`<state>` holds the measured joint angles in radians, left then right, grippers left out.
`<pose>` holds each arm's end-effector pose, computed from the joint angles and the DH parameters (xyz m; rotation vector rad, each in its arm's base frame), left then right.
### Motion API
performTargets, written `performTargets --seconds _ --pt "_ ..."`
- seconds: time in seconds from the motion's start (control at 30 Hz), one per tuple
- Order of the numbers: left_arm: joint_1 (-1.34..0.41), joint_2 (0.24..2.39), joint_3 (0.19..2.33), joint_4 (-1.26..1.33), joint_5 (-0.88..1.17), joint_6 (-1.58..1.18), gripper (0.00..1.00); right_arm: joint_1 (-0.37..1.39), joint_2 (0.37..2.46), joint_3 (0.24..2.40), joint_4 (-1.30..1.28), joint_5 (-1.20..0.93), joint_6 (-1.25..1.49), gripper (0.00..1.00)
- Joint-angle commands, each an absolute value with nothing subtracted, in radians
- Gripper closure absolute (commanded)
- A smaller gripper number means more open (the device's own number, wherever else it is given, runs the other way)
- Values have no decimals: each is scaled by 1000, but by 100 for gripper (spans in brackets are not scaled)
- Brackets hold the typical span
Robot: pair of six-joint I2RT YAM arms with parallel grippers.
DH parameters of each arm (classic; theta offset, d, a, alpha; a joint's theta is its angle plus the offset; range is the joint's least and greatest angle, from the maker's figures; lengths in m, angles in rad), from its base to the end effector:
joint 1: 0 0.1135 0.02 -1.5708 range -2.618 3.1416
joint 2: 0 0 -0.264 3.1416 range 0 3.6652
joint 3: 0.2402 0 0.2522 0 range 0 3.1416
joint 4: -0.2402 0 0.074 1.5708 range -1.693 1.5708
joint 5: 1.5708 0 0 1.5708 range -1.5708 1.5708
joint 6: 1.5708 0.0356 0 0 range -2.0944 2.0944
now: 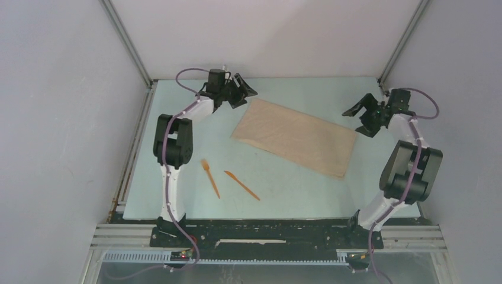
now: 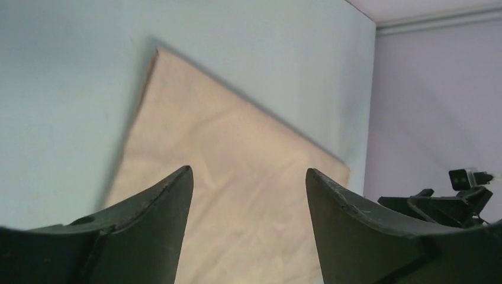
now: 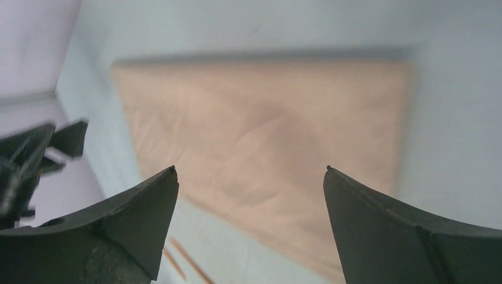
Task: Fold the napkin into a case and place the utensils inside
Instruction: Smooth out the rectangle-folded napkin at the center of the board, then pick up the rectangle-folded napkin from the center of the board.
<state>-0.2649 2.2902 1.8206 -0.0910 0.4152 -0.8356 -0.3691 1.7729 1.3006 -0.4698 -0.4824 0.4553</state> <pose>0.5076 -0.1526 0.1981 -0.3840 2.2453 -1.0605 0.3608 -0.1219 0.2288 0.8064 2.3360 0.6399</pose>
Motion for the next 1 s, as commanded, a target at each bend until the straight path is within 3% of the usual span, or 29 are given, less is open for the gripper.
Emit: performTargets --seconds 0.0,0.27,0.57,0.7,0.83,0.97 --pt "-283 2107 1592 -23 453 -784 26 -236 1628 1133 -392 -676 481 0" --pt "-292 2101 1366 103 439 -812 27 -193 1659 910 -270 -755 499 0" --pt "-294 2068 1303 -78 225 -812 26 -261 1573 773 -444 -478 404 0" --pt "-311 1935 1206 -106 80 -830 24 -306 1465 766 -549 -334 362 0" --pt "-323 1796 1139 -121 60 -853 22 -256 1387 828 -624 -201 383 0" --pt "-325 1700 1223 -249 82 -777 20 -250 1419 929 -679 -199 345 0"
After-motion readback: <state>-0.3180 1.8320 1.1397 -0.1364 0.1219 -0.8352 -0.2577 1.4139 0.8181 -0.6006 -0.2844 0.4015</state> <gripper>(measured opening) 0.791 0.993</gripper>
